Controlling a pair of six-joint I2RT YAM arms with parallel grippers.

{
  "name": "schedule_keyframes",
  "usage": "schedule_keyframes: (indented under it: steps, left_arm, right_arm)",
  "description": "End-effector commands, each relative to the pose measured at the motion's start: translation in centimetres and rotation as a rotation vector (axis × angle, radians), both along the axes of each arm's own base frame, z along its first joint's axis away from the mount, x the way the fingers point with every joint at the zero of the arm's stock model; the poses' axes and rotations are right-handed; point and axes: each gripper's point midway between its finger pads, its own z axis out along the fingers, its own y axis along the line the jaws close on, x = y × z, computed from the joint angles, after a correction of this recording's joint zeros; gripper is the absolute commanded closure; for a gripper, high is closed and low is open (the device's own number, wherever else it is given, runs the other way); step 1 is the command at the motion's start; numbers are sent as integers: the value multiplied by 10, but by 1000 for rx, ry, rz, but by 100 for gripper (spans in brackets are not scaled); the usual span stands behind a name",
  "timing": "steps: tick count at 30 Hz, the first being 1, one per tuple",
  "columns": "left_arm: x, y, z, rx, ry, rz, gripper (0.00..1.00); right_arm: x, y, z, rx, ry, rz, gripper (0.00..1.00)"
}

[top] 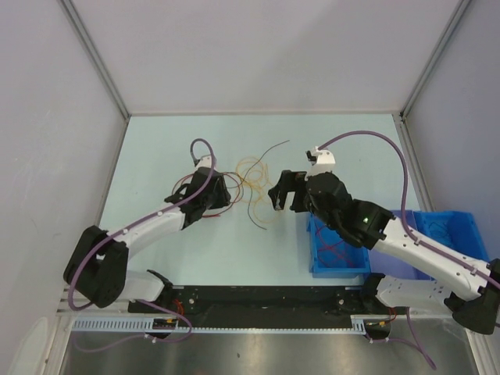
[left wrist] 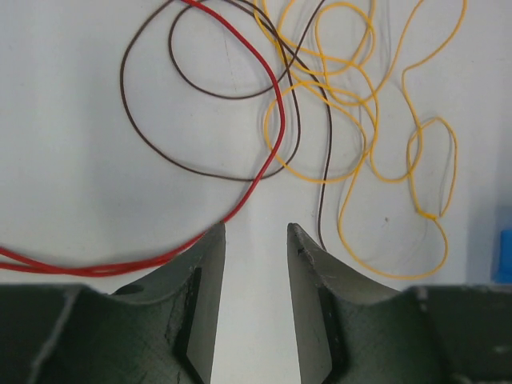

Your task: Untangle the cables

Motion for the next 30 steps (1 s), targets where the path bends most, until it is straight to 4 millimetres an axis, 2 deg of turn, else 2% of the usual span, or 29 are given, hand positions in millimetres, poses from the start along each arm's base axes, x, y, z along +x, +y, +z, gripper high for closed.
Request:
schedule_keyframes:
  steps: [1,11,20,30]
  left_arm:
    - [19,5,1,83,-13,19,59]
    - [33,-4,-12,99,26,22,59]
    - [31,-7,-30,101,98,39,58]
    - [39,-16,-47,140,160,7,59]
  right_arm:
    - [4,8,-7,-60,-26,60,0]
    - [1,4,-31,-148,26,85,0]
    - [-1,5,-40,-173,48,106,2]
    - [-1,5,-44,-187,56,115,3]
